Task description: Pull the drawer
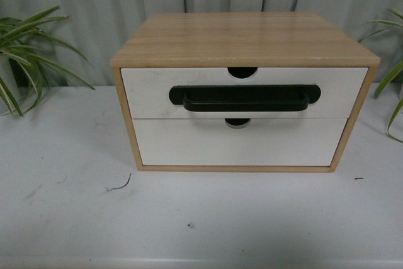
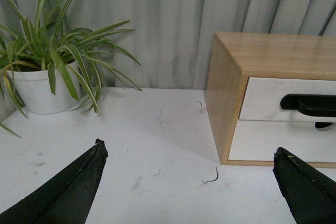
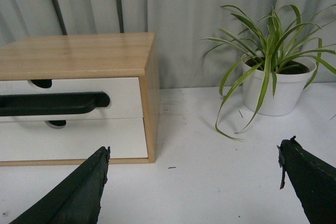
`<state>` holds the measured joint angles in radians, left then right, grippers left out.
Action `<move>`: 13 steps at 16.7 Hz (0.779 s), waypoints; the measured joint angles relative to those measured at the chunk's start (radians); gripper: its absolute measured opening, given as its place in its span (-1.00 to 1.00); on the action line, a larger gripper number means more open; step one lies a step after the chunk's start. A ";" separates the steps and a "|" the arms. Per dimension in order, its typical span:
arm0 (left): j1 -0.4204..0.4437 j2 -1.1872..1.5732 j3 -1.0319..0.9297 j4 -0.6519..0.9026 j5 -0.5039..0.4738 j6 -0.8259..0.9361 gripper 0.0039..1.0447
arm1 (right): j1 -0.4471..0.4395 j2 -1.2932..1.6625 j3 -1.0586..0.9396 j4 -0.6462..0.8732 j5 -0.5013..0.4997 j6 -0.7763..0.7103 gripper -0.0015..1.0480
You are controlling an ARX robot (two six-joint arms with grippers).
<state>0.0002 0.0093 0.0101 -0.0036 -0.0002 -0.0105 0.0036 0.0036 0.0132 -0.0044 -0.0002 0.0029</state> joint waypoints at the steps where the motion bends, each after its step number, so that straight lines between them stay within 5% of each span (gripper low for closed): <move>1: 0.000 0.000 0.000 0.000 0.000 0.000 0.88 | 0.000 0.000 0.000 0.000 0.000 0.000 0.87; 13: 0.000 0.000 0.000 0.000 0.000 0.000 0.88 | 0.000 0.000 0.000 0.000 0.000 0.000 0.87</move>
<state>-0.0002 0.0093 0.0101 -0.0036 -0.0002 -0.0105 0.0036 0.0036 0.0132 -0.0044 -0.0006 0.0029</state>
